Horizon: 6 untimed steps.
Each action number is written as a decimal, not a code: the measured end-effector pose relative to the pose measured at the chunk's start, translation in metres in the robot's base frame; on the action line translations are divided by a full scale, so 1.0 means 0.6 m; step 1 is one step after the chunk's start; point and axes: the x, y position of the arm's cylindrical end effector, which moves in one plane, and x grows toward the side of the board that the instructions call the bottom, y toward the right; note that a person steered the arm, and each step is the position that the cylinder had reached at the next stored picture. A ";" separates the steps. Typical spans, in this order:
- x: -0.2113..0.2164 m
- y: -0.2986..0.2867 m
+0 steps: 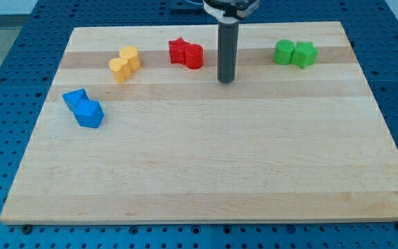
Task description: Push the red blocks towards top left of the board
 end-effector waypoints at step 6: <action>-0.109 -0.084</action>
